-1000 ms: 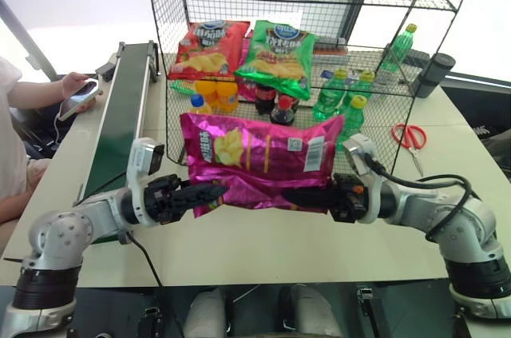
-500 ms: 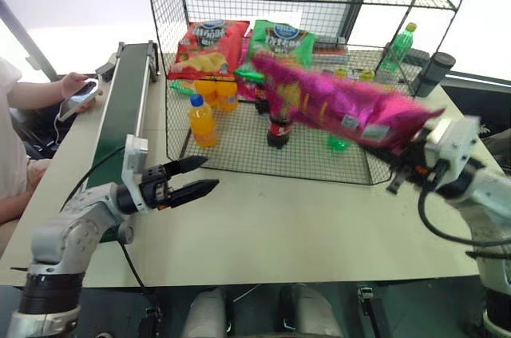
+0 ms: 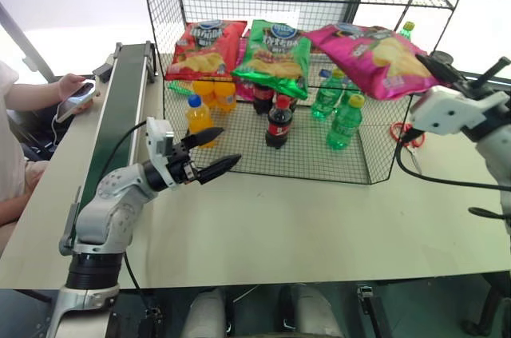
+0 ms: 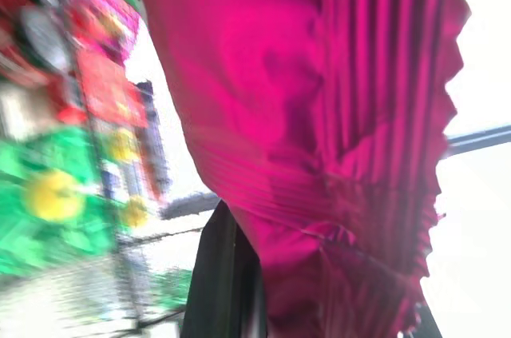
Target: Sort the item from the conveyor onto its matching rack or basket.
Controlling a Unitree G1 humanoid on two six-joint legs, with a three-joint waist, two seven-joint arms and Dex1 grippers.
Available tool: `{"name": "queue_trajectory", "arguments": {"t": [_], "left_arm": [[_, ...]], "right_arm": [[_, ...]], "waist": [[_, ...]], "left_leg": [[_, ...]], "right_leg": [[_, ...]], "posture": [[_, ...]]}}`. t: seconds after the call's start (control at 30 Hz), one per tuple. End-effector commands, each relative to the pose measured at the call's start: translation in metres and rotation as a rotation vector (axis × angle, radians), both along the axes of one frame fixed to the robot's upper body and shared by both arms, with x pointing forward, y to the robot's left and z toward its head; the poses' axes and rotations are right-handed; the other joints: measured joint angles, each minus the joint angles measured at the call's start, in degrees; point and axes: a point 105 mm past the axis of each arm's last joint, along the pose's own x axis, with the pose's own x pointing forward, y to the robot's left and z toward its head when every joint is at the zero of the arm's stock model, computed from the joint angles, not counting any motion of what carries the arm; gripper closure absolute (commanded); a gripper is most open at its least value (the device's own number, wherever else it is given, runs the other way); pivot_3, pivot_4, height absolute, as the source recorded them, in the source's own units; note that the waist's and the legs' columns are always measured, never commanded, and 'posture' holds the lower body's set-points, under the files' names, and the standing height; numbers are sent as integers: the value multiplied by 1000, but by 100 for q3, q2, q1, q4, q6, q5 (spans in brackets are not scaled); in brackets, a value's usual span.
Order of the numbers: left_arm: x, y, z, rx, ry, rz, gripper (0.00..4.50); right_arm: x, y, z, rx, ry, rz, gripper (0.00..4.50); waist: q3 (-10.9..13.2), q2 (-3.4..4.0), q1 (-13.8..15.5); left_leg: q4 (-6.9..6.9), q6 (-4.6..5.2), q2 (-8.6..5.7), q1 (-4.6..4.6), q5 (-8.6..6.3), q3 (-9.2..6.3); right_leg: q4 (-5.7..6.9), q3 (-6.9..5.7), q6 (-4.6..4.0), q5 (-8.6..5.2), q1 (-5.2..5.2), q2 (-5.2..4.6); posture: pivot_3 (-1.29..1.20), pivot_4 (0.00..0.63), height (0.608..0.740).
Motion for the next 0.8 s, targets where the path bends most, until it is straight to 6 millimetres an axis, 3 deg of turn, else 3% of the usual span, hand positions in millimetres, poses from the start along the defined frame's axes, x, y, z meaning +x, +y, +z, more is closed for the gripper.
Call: {"name": "queue_trajectory", "arguments": {"t": [0.03, 0.3, 0.43, 0.8], "left_arm": [[-4, -8, 17, -21, -90, 24, 0], [-8, -27, 25, -68, -115, 46, 0], [-8, -31, 23, -68, -121, 60, 0], [-15, -36, 14, -58, -103, 65, 0]], "right_arm": [[11, -2, 7, -13, -54, -44, 4426], [50, -11, 16, 100, -61, -179, 4426], [70, -11, 1, 152, 25, -206, 4426], [81, -17, -2, 230, 60, -264, 4426]], "waist": [[0, -1, 2], [0, -1, 7], [0, -1, 2], [1, 1, 9]], "left_leg": [[1, -1, 2, 1, 1, -4], [2, -2, 1, -1, 2, -6], [2, -2, 1, -2, 2, -6], [1, -1, 1, -5, 2, -7]], "right_leg": [[0, -1, 0, 0, 3, 2], [1, 0, -1, 0, 3, 1], [0, -1, -1, 0, 3, 2], [0, -2, -1, 0, 1, 1]], "posture": [[0, 150, 740], [0, 150, 740], [0, 150, 740], [0, 150, 740]]}}
